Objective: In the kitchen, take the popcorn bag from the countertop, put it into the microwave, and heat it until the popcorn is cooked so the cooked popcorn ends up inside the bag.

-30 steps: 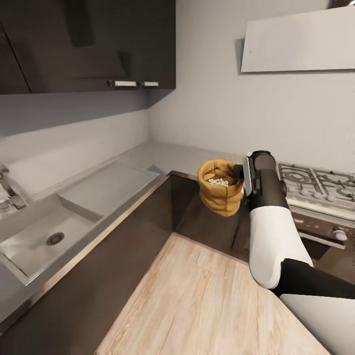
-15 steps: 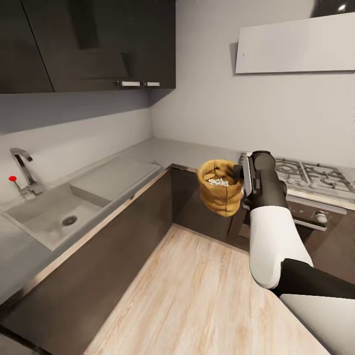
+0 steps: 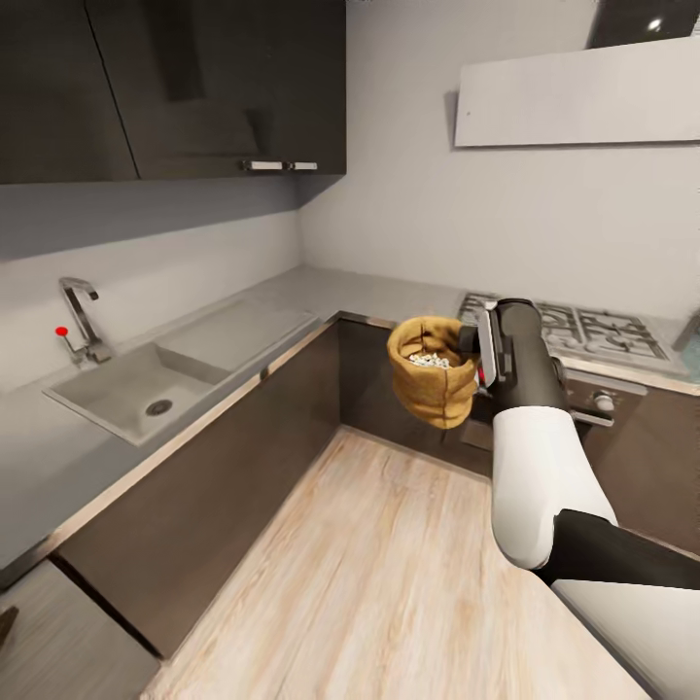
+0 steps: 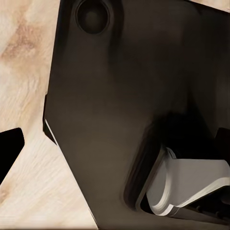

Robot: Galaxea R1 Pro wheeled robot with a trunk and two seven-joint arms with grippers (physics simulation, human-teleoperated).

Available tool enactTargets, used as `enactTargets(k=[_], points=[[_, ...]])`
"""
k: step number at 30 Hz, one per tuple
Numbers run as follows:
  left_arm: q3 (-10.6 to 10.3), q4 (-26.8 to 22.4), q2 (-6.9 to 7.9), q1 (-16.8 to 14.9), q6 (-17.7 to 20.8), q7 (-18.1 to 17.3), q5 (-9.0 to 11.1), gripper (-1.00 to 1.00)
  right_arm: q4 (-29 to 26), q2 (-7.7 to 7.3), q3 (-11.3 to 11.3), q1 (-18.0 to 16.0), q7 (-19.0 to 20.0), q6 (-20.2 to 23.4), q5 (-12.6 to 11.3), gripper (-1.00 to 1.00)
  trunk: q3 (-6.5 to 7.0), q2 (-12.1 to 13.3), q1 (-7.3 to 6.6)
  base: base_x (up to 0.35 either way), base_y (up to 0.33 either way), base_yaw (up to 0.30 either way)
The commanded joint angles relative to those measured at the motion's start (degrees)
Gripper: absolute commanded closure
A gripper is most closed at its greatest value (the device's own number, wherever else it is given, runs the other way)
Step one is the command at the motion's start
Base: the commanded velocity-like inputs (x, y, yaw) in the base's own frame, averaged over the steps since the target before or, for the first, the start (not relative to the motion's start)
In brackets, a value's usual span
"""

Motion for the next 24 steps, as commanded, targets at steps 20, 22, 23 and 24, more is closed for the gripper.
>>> enactTargets(k=[20,22,23,24], points=[[0.22,0.03,0.00,-0.02,-0.15,-0.03,0.14,-1.00,1.25,0.06,-0.28,-0.06,-0.40,0.14,0.08,1.00,-0.06,-0.05,-0.03,-0.335,0.000,-0.004],[0.20,0.03,0.00,-0.02,-0.15,-0.03,0.14,-1.00,1.20,0.06,-0.29,-0.06,-0.46,0.14,0.32,1.00,-0.06,-0.05,-0.03,-0.057,0.000,-0.187],[0.19,0.03,0.00,-0.02,-0.15,-0.03,0.14,-1.00,1.21,0.06,-0.29,-0.06,-0.48,0.14,0.36,1.00,-0.06,-0.05,-0.03,-0.017,0.000,-0.227],[0.20,0.03,0.00,-0.02,-0.15,-0.03,0.14,-1.00,1.20,0.06,-0.29,-0.06,-0.48,0.14,0.38,1.00,-0.06,-0.05,-0.03,-0.009,0.000,-0.235]])
